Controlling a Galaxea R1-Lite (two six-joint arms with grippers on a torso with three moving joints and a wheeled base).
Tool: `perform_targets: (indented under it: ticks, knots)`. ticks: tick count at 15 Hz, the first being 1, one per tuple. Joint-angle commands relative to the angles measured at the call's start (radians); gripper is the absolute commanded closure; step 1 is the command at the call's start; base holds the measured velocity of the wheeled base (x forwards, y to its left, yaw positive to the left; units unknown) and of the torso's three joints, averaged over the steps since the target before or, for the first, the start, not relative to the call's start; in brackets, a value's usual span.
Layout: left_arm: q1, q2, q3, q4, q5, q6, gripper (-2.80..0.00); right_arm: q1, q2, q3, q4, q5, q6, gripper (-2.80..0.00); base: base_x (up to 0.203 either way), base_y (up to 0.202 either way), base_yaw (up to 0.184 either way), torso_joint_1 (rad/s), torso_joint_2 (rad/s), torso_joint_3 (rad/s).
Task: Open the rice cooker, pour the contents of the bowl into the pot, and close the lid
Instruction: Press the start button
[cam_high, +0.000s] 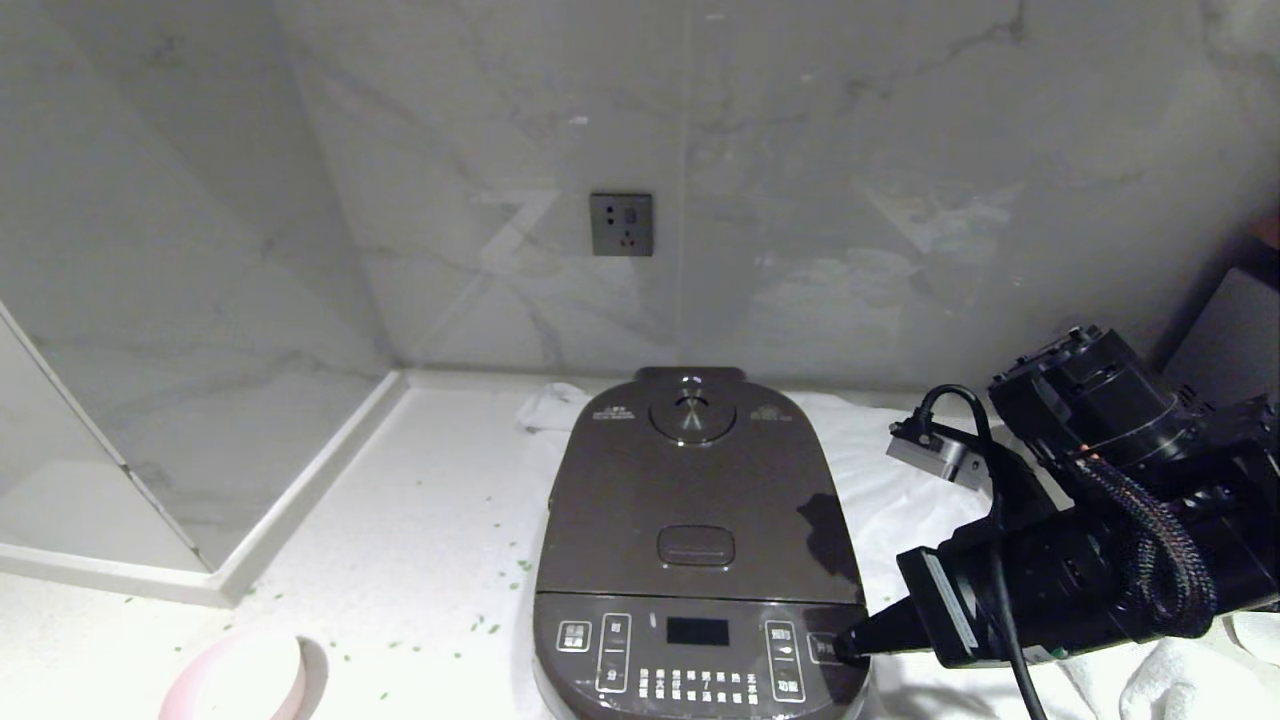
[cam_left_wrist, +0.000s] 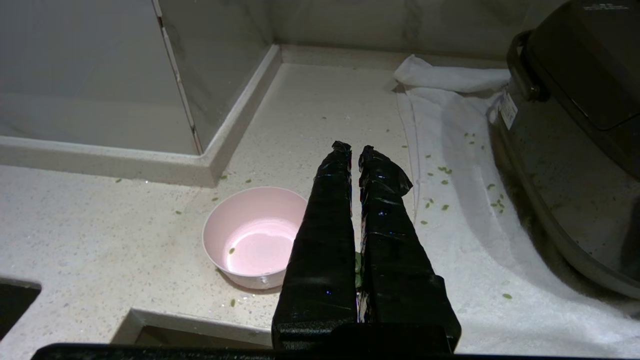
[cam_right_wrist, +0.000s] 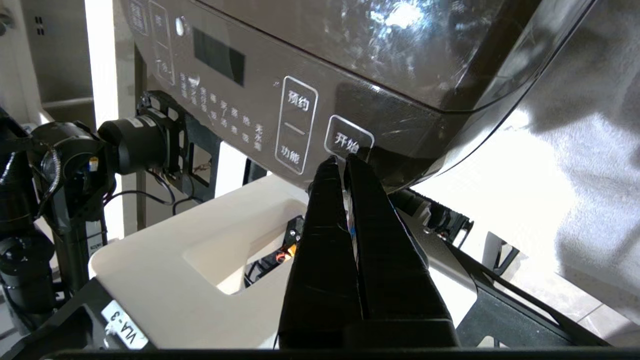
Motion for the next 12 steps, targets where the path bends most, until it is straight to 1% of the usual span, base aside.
perform_targets:
  ticks: [1, 7, 10, 12]
  knots:
    - [0.0, 0.0, 0.014, -0.001, 0.001, 0.0, 0.0, 0.0, 0.015, 0.003, -0.012, 0.003, 0.002, 0.0, 0.0, 0.0, 0.0, 0.0, 0.0, 0.0]
    - [0.0, 0.0, 0.014, -0.001, 0.001, 0.0, 0.0, -0.013, 0.083, -0.007, -0.105, 0.001, 0.004, 0.0, 0.0, 0.0, 0.0, 0.0, 0.0, 0.0]
    - [0.0, 0.0, 0.014, -0.001, 0.001, 0.0, 0.0, -0.005, 0.095, -0.01, -0.106, 0.005, 0.005, 0.0, 0.0, 0.0, 0.0, 0.0, 0.0, 0.0]
    - [0.0, 0.0, 0.014, -0.001, 0.001, 0.0, 0.0, 0.014, 0.089, -0.01, -0.106, 0.003, 0.009, 0.0, 0.0, 0.0, 0.0, 0.0, 0.0, 0.0]
